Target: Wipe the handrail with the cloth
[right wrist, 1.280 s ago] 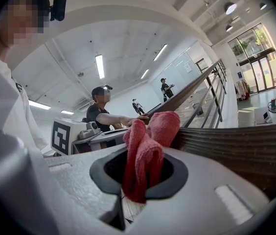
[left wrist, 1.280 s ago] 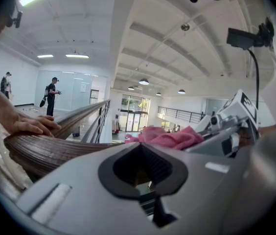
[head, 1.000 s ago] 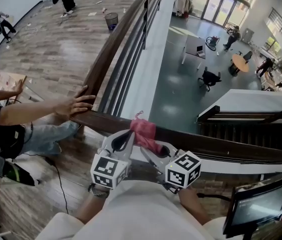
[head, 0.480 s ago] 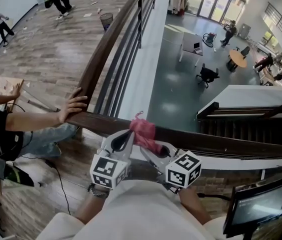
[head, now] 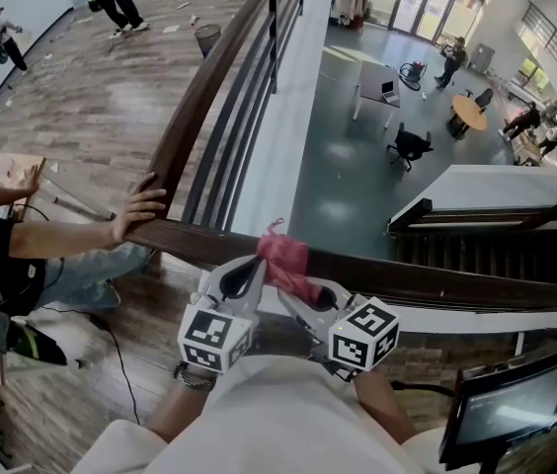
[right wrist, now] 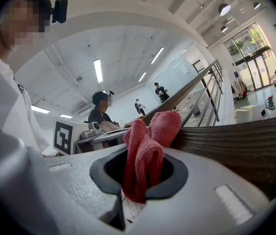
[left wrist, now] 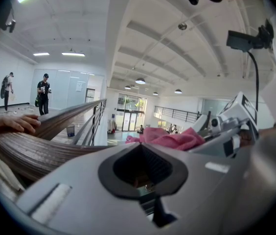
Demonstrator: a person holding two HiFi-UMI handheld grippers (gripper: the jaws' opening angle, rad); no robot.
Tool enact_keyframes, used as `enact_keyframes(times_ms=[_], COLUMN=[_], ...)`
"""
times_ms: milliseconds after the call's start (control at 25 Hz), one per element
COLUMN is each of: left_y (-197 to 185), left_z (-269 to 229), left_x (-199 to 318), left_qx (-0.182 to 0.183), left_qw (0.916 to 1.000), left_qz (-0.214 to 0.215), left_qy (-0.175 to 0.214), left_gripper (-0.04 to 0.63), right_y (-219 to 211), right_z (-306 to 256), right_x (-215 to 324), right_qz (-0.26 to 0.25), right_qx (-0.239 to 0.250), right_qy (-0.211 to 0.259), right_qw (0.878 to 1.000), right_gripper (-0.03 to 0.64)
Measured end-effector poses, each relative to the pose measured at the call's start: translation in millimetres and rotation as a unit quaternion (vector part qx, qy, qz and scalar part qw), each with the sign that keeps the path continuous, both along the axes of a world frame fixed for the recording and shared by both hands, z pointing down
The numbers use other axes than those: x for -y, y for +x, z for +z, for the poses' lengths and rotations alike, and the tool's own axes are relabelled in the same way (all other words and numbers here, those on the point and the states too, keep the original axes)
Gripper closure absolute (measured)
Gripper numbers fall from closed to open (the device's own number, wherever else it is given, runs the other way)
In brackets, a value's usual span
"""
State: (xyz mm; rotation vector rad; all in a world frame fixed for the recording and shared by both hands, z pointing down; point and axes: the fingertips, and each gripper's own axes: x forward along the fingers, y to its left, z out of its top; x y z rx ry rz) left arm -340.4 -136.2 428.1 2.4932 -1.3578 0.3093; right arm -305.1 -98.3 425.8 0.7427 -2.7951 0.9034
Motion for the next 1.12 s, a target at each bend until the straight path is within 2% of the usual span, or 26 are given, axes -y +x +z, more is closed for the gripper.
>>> enact_keyframes(times_ms=[680,1120], left_y=[11,7], left_z=[6,10], left_x=[-1,-11], left_qx=[0.008,0.010], left_qw=[1.0000,0.9998], left_qz=[0.001,-0.015], left_qy=[-0.003,-0.003], left_gripper=[0.591,0.591], right_y=[10,8], right_z=[5,9], right_x=[-1,-11], right_qz=[-0.004,-0.015], right_qx=[0.007,0.015], right_qy=[-0.003,-0.005], right_qw=[1.000,1.000], right_gripper=[0.555,0.555])
